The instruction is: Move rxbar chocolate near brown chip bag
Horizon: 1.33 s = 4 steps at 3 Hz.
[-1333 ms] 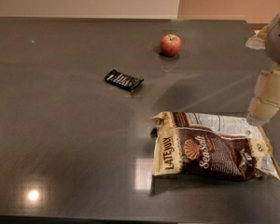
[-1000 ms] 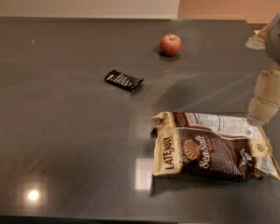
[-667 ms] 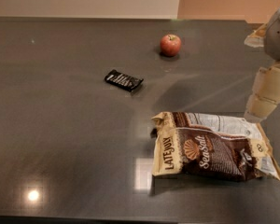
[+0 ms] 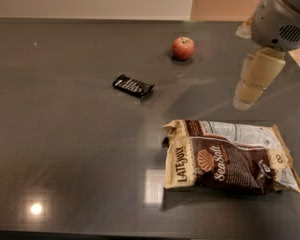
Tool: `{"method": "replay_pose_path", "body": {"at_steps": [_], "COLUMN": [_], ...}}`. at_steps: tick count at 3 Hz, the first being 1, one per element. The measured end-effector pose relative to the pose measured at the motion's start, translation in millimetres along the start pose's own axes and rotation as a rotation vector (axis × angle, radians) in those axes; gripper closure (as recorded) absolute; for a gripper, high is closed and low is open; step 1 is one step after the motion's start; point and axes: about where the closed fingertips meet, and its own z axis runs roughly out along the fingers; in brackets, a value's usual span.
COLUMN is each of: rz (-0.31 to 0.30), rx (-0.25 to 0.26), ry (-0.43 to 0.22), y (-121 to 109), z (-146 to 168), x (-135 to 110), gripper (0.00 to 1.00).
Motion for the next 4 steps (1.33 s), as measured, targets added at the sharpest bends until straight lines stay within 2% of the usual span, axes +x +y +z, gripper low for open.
{"method": "replay_pose_path", "body": {"at_steps": [2,4], "rz": [-0.025,-0.046], "rx": [-0.021,-0.058], "ry": [-0.04,-0.062], "y": [-42.2,-65.8], "z": [38.1,87.5], "x": [-62.5,-114.7], "gripper": [0.0,0.0]}}
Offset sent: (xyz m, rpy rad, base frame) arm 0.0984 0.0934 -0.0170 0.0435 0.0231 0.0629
